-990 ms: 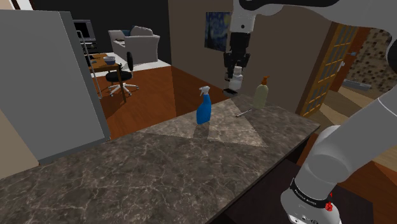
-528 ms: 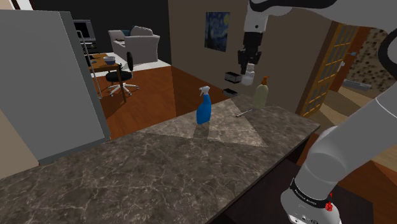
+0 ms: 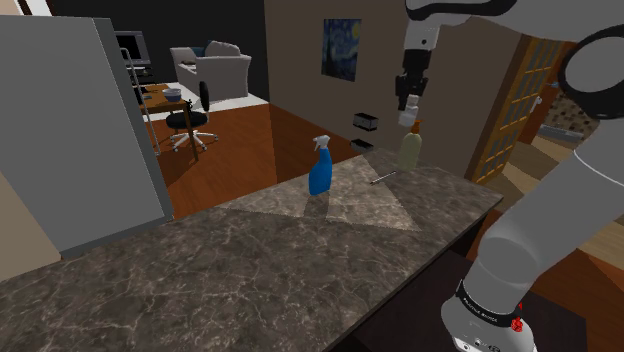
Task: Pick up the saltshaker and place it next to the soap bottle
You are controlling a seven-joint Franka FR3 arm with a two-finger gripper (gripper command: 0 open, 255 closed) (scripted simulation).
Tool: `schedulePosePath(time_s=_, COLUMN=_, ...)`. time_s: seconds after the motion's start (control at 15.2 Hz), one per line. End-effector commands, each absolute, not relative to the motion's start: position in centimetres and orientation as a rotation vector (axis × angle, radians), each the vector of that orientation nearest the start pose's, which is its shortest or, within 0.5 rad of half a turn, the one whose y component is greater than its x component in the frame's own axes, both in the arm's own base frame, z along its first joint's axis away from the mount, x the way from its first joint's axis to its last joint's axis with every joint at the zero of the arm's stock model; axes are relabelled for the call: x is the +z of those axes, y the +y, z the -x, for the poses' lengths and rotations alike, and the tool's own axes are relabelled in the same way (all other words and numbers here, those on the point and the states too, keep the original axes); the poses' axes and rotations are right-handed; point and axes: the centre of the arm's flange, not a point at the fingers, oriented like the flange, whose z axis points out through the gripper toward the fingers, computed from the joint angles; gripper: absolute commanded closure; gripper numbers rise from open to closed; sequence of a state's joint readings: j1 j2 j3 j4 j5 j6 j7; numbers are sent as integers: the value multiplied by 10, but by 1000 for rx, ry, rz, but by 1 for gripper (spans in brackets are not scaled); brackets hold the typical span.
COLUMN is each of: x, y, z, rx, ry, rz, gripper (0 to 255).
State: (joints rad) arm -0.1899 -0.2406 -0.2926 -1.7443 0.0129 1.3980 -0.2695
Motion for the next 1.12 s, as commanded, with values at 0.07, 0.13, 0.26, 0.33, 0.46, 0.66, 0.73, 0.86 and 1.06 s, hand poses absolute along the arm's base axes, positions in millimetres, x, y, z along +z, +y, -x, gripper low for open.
schedulePosePath(time_s=0.07, x=646, y=-267, z=-400, rx=118, ry=299, rz=3007, gripper=255)
schedulePosePath(time_s=0.13, x=646, y=-280, z=-399, rx=118, ry=299, rz=3007, gripper=255)
schedulePosePath(time_s=0.26, x=646, y=-306, z=-396, rx=118, ry=299, rz=3007, gripper=255)
schedulePosePath(time_s=0.33, x=646, y=-320, z=-395, rx=118, ry=299, rz=3007, gripper=255)
schedulePosePath(time_s=0.46, x=646, y=-346, z=-393, rx=118, ry=299, rz=3007, gripper=255)
schedulePosePath(time_s=0.66, x=646, y=-385, z=-390, rx=118, ry=299, rz=3007, gripper=255)
schedulePosePath(time_s=0.73, x=646, y=-399, z=-388, rx=118, ry=299, rz=3007, gripper=255)
schedulePosePath(time_s=0.86, x=647, y=-425, z=-386, rx=118, ry=299, rz=3007, gripper=255)
schedulePosePath(time_s=1.06, x=647, y=-464, z=-383, rx=118, ry=299, rz=3007, gripper=255)
